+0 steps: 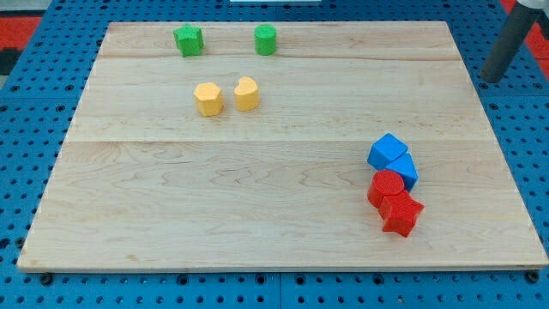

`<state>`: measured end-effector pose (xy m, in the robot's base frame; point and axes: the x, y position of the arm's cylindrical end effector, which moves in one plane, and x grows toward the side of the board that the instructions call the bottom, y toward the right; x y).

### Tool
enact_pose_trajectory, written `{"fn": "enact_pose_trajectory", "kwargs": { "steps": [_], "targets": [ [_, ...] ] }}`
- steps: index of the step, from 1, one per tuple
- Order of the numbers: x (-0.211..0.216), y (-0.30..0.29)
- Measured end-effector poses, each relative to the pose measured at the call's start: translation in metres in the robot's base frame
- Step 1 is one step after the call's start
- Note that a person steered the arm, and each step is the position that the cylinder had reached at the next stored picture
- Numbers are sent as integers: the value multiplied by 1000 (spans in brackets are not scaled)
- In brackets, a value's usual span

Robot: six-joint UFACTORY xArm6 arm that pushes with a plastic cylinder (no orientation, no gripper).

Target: Separate the red star and the red circle

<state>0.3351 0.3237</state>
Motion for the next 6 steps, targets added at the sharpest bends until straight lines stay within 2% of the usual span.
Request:
{"fn": "enact_pose_trajectory", "kwargs": {
  "steps": [1, 4, 6],
  "targets": [
    [42, 8],
    [112, 8],
    [172, -22]
  ]
}}
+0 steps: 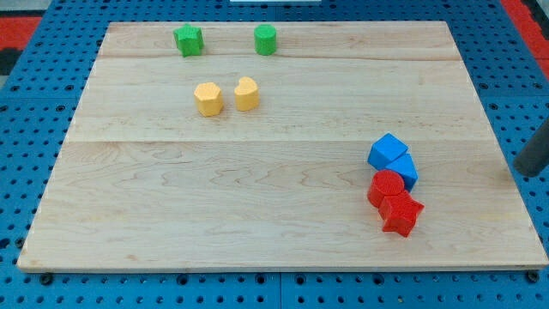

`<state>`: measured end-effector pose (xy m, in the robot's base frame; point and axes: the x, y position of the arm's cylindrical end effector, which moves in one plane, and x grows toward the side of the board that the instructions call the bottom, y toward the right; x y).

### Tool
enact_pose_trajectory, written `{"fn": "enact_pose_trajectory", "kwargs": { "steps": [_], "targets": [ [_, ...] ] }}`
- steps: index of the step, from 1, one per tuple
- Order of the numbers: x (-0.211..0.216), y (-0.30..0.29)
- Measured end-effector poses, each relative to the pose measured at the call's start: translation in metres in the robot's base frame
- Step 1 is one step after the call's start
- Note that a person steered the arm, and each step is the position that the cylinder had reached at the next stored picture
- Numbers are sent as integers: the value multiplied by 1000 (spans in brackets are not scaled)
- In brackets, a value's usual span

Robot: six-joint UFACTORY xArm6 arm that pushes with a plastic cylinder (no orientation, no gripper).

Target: Separate the red star and the red circle

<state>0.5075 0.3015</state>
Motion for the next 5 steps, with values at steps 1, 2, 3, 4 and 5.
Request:
{"fn": "enact_pose_trajectory", "kwargs": {
  "steps": [1, 2, 3, 4, 5],
  "targets": [
    [24, -48],
    [34, -95],
    [33, -122],
    [30, -146],
    [23, -161]
  ]
}}
